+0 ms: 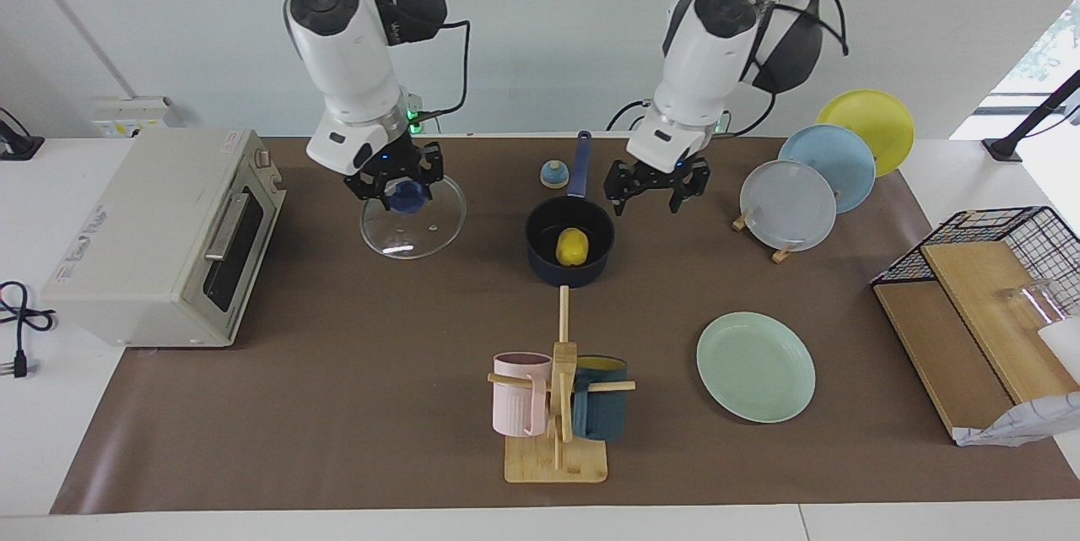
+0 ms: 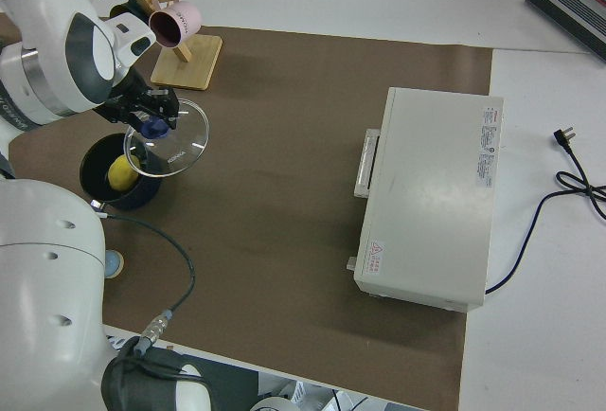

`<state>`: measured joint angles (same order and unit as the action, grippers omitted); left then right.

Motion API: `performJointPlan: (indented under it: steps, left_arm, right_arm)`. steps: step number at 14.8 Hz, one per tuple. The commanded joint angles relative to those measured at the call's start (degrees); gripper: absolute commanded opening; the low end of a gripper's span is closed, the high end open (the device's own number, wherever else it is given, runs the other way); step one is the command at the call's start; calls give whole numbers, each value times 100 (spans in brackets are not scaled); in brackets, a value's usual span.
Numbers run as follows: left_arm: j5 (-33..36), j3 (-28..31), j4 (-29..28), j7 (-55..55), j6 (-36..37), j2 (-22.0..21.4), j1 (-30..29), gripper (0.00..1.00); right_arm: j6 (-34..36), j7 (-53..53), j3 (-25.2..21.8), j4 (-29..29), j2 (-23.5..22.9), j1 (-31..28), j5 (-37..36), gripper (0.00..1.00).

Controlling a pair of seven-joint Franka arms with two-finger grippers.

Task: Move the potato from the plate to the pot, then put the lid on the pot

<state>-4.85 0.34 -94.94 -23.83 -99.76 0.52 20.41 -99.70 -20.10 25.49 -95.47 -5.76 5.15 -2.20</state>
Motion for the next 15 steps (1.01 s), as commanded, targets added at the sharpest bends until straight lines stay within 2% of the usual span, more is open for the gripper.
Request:
performJointPlan:
  steps: [1, 4, 6, 8, 11, 15]
  left_arm:
    - [-104, -7, 291, 894, 632, -96, -729, 100]
    - [-68, -42, 257, 2220, 791, -184, -1459, 100]
    - [36, -42, 248, 2706, 906, -193, -1689, 100]
    - [238, -42, 256, 2743, 1011, -210, -1681, 100]
    - [257, -42, 318, 2665, 1160, -176, -1628, 100]
    - [396, -42, 801, 2620, 1758, -96, -1392, 100]
  right_arm:
    - [214, -958, 351, 984, -767, 213, -236, 0]
    - [-469, -1950, 351, 961, -1313, 880, -718, 0]
    - [-585, -2225, 360, 943, -1524, 1145, -807, 0]
    - [-743, -2453, 369, 873, -1674, 1243, -957, 0]
    - [-849, -2525, 369, 714, -1665, 1348, -957, 0]
    - [-1244, -2551, 369, 346, -1639, 1366, -1010, 0]
